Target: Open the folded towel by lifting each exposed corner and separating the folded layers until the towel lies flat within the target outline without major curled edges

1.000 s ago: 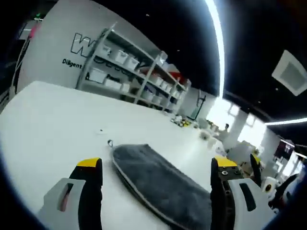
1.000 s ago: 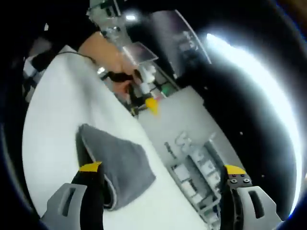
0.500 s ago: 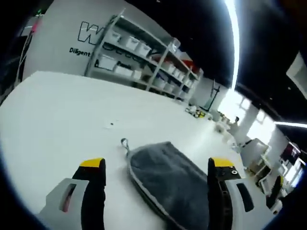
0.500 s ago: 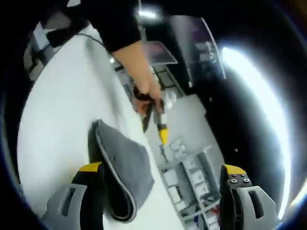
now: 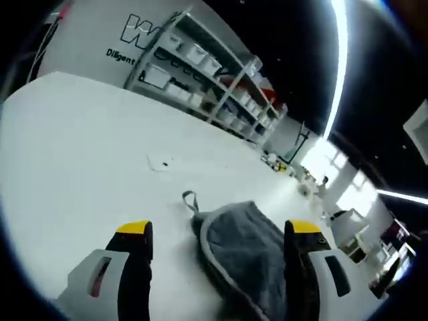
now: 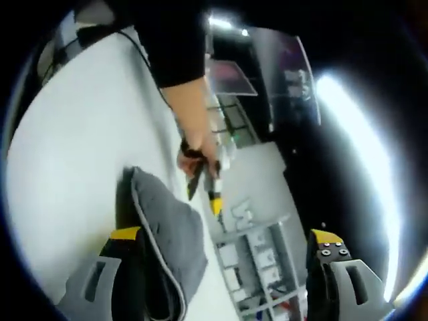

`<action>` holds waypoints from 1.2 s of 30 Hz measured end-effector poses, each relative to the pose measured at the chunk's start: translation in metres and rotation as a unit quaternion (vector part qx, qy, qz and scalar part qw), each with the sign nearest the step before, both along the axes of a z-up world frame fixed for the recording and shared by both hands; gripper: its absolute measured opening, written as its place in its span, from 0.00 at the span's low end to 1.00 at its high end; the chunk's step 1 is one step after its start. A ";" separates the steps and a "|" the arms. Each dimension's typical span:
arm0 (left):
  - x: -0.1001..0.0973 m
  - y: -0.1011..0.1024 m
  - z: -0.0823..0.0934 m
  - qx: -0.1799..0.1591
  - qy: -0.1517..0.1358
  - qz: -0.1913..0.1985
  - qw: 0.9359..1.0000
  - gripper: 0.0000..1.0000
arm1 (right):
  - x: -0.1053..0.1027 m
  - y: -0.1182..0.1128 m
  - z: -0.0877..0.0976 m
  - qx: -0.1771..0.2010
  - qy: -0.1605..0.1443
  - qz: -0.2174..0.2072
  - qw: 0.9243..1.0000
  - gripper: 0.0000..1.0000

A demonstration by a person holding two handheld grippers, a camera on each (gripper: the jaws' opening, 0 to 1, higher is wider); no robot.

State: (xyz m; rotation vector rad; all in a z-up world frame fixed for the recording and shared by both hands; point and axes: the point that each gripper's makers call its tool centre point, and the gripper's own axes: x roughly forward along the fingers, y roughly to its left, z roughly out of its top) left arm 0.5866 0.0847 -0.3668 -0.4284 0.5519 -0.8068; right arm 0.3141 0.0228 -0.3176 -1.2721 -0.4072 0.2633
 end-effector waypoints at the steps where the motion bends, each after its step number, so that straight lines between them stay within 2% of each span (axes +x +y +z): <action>1: 0.001 0.000 0.000 -0.001 0.001 -0.002 1.000 0.78 | 0.003 -0.004 0.003 0.030 0.010 -0.005 0.999 1.00; 4: 0.005 0.000 0.001 0.000 0.001 -0.006 1.000 0.78 | 0.013 -0.014 0.011 0.085 0.042 -0.013 0.995 1.00; 7: 0.010 0.002 0.003 -0.001 0.001 -0.009 1.000 0.78 | 0.026 -0.024 0.012 0.121 0.072 -0.030 0.990 1.00; 10: 0.015 0.005 0.004 -0.002 0.003 -0.007 1.000 0.77 | 0.035 -0.028 0.008 0.129 0.095 -0.041 0.986 1.00; 12: 0.016 0.006 0.003 0.000 0.005 -0.008 1.000 0.76 | 0.034 -0.023 0.005 0.122 0.100 -0.033 0.987 0.98; 13: 0.018 0.006 0.001 0.001 0.006 -0.008 1.000 0.76 | 0.032 -0.015 0.004 0.104 0.096 -0.019 0.990 0.98; 16: 0.015 0.006 -0.001 0.004 0.010 -0.010 1.000 0.75 | 0.025 0.000 0.002 0.066 0.079 -0.003 0.995 0.96; 20: 0.027 0.013 0.000 -0.003 0.017 0.000 1.000 0.73 | 0.012 0.026 0.002 0.024 0.046 0.030 0.998 0.92; 24: 0.036 0.007 -0.001 -0.001 0.027 0.000 1.000 0.70 | 0.016 0.031 0.002 0.007 0.028 0.024 0.999 0.89; 28: 0.041 -0.005 -0.002 0.002 0.028 -0.009 1.000 0.66 | 0.019 0.025 0.012 0.015 0.007 0.013 1.000 0.76; 30: 0.042 -0.010 -0.004 0.004 0.030 -0.015 0.999 0.62 | 0.020 0.029 0.009 0.005 0.011 0.023 1.000 0.71; 32: 0.041 -0.016 -0.008 0.003 0.034 -0.022 0.999 0.62 | 0.019 0.038 -0.002 -0.011 0.030 0.044 0.999 0.73; 34: 0.041 -0.017 -0.009 0.000 0.036 -0.024 0.999 0.62 | 0.020 0.039 -0.010 0.010 0.063 0.049 0.997 0.75; 36: 0.041 -0.017 -0.008 -0.002 0.034 -0.023 0.999 0.62 | 0.019 0.036 -0.008 0.022 0.074 0.048 0.996 0.74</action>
